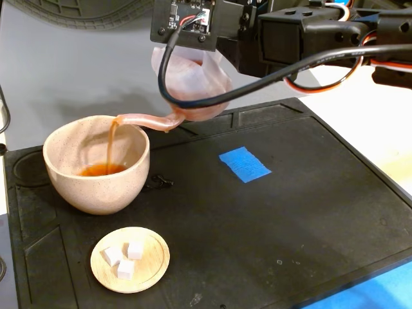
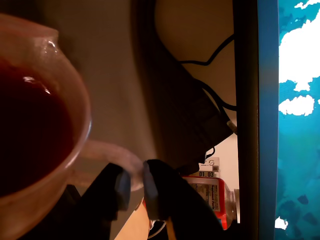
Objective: Pick up a kettle and pour liquid into a cup.
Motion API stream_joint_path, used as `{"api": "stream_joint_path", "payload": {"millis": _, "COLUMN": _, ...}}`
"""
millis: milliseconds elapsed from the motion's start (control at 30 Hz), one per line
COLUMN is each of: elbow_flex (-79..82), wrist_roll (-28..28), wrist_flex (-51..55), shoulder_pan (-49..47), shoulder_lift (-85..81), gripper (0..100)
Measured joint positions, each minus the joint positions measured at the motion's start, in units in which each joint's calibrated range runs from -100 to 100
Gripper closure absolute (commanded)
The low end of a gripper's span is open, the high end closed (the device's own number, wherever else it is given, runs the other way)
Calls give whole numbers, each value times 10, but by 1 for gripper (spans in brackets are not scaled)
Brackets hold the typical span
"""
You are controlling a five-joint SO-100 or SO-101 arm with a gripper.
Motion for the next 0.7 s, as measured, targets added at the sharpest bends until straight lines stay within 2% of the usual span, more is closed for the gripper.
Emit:
{"api": "stream_joint_path", "payload": {"millis": 567, "elbow_flex": 0, "wrist_roll": -3, "wrist_flex": 0, "shoulder_pan": 1, "shoulder_lift": 0, "gripper": 99}}
{"api": "stream_joint_path", "payload": {"millis": 700, "elbow_flex": 0, "wrist_roll": -74, "wrist_flex": 0, "shoulder_pan": 7, "shoulder_lift": 0, "gripper": 99}}
